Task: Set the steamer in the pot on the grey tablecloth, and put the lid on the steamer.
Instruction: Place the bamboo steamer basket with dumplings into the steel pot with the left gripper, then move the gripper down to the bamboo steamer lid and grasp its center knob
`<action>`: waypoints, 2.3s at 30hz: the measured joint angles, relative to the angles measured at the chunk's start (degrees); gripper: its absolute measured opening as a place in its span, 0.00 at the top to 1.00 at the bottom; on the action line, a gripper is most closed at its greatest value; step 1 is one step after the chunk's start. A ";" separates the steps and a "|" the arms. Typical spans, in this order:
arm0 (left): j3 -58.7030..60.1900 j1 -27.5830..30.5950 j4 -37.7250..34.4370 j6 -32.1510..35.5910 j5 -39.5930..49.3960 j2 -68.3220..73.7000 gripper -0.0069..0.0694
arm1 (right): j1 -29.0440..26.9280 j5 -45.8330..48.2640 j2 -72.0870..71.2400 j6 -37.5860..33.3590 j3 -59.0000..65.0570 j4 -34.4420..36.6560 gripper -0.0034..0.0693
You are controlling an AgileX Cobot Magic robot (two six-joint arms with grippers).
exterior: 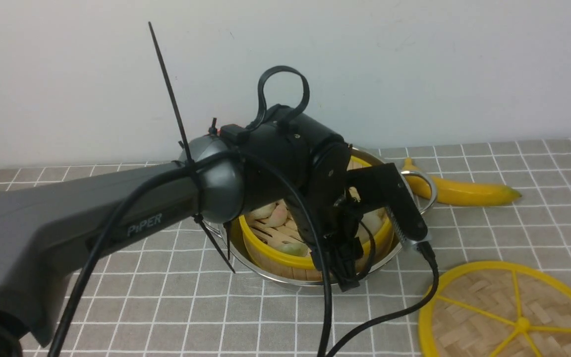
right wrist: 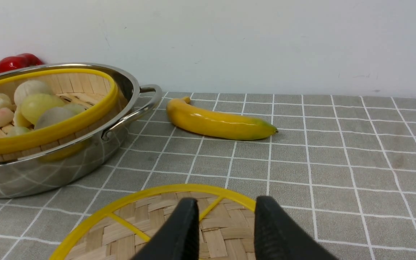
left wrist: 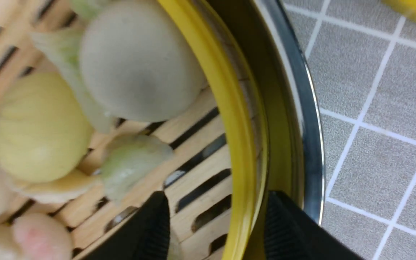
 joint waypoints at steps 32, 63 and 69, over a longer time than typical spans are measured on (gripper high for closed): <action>-4.66 0.00 3.25 -7.08 0.85 -32.52 0.65 | 0.00 0.00 0.00 0.00 0.00 0.00 0.62; 61.43 46.99 -11.99 -15.42 -19.93 -93.79 0.60 | 0.00 0.00 0.00 0.00 0.00 0.00 0.62; 79.28 50.19 -13.91 -15.42 -24.96 -108.92 0.60 | 0.00 0.00 0.00 0.00 0.00 0.00 0.62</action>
